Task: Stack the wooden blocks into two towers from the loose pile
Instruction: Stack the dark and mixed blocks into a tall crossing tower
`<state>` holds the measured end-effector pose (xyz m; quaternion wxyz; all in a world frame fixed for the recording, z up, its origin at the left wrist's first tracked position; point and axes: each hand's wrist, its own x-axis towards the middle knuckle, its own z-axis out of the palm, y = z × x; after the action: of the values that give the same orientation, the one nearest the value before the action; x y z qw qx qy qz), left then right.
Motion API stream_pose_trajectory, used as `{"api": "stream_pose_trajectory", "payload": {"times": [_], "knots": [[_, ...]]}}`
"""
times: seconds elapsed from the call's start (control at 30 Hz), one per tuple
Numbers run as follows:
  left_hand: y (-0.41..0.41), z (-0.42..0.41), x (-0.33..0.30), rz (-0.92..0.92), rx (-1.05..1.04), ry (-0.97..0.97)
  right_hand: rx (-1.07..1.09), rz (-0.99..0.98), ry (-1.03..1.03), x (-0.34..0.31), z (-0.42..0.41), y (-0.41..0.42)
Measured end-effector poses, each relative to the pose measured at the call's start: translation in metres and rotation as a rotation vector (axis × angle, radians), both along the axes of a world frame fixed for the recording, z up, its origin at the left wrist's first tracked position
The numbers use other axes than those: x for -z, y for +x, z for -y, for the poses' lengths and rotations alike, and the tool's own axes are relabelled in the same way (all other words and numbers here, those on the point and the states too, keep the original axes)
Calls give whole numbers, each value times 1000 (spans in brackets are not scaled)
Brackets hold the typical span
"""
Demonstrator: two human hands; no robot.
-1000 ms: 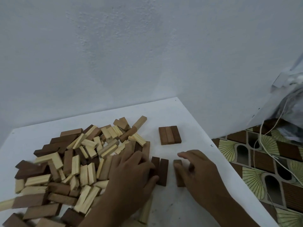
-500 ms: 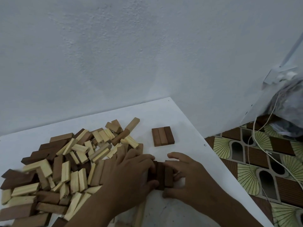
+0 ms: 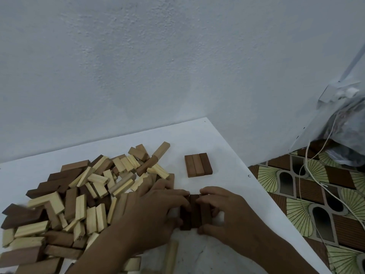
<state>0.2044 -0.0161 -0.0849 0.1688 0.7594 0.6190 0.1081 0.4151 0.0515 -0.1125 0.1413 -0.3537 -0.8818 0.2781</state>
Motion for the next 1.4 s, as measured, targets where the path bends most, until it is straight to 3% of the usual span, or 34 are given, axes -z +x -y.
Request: {"api": "stream_pose_trajectory", "payload": {"times": [0.67,1.0,1.4], "knots": [[-2,-10,23,-99,-78,151,39,-38,-9,2,15,-18],[-6,-6,5,-119,16,11,-47,-145,-40,0,-6,-12],[-12,-19,11,-67,55,82,51,1,37,9,-18,6]]}}
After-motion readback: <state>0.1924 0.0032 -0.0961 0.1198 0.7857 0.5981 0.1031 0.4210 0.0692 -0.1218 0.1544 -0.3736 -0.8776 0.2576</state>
